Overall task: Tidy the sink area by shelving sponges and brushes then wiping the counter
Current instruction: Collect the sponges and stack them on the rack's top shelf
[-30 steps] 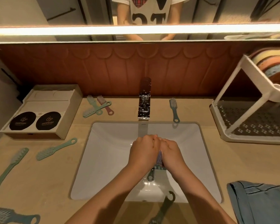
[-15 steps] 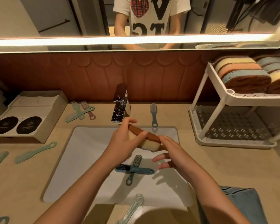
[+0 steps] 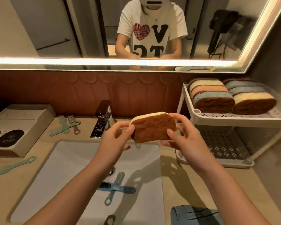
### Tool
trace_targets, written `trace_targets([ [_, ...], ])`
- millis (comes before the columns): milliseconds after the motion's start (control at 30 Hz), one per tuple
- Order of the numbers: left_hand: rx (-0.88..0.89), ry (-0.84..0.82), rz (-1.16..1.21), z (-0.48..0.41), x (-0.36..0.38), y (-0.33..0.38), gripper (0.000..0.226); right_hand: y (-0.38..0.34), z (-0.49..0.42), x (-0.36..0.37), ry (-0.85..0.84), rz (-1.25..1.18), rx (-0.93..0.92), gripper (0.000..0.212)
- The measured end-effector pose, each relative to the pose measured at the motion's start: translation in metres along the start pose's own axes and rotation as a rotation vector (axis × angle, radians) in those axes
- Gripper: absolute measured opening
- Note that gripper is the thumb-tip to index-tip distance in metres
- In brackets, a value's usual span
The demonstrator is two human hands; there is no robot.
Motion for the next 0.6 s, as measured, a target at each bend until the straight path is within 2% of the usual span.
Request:
trace_targets([
  [100, 0.139, 0.025, -0.053, -0.01, 0.01, 0.03, 0.013, -0.026, 0.002, -0.02, 0.026, 0.078, -0.131, 0.041],
  [200, 0.286, -0.012, -0.141, -0.023, 0.035, 0.059, 0.016, -0.048, 0.003, -0.04, 0.034, 0.128, -0.2, 0.041],
  [267, 0.378, -0.041, -0.193, -0.029, 0.057, 0.079, 0.02, -0.06, 0.004, -0.062, 0.097, 0.184, -0.237, 0.044],
  [400, 0.451, -0.09, -0.241, -0.042, 0.088, 0.098, 0.02, -0.065, -0.001, -0.101, 0.241, 0.337, -0.233, 0.046],
  [600, 0.512, -0.187, -0.335, -0.056, 0.146, 0.116, 0.036, -0.061, -0.004, -0.158, 0.454, 0.459, -0.167, 0.039],
])
Point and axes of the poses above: each hand's wrist, its own z-axis away from the middle knuckle, its own x-axis out of the palm, y = z × x, the point moved 7 cm from there along -z, towards the middle knuckle, and after that the axes turned 3 degrees about x, right-handed, at the moved point
